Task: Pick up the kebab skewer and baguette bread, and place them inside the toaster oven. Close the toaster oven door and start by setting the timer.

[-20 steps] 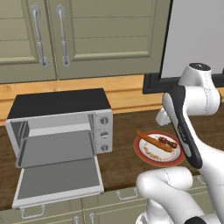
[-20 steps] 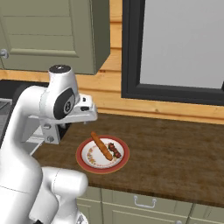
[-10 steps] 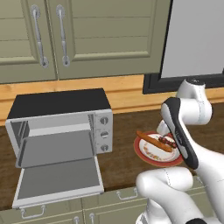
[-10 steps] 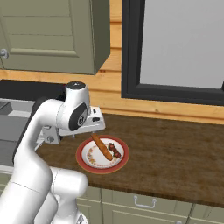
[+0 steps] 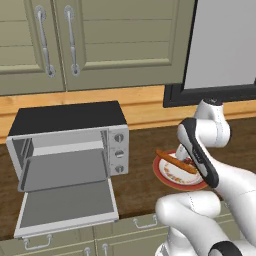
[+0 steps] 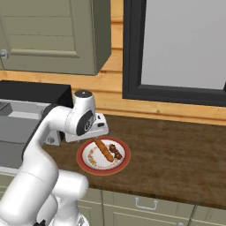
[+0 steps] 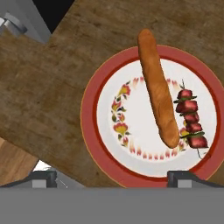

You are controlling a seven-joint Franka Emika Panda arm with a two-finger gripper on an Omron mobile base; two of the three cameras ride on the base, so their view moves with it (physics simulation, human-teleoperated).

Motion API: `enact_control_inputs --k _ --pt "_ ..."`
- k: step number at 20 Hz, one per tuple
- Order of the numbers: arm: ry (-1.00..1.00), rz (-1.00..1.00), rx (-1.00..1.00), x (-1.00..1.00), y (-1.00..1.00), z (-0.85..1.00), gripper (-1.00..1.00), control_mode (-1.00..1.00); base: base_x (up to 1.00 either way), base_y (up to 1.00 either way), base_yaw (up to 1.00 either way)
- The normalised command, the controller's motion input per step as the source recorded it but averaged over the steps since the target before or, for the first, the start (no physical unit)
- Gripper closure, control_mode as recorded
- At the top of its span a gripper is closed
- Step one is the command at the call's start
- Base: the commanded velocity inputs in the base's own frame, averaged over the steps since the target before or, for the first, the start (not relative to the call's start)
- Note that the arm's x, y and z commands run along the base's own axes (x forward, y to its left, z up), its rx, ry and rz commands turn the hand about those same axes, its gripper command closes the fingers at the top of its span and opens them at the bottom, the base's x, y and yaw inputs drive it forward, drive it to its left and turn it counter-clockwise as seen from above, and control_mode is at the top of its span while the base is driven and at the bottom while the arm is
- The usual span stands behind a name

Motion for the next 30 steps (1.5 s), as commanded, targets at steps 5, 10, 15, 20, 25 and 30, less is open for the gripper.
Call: enact_control_inputs --k 5,10,15,20,25,30 --pt "0.01 0.01 0.0 0.41 -0.03 -0.21 -1.0 -1.0 0.0 0.0 0.0" --pt "0.01 0.03 0.0 0.55 -0.22 -0.3 -1.0 -1.0 0.0 0.0 0.0" --pt "0.0 0.04 0.0 0.31 -0.26 -0.31 -1.0 -1.0 0.0 0.0 0.0" --pt "0.0 0.0 0.0 0.13 0.0 -0.27 -1.0 -1.0 0.0 0.0 0.0" --pt "0.0 0.0 0.0 0.09 0.0 -0.34 -1.0 -1.0 0.0 0.0 0.0" --pt "0.0 0.0 0.0 0.13 0.0 -0.36 -1.0 -1.0 0.0 0.0 0.0"
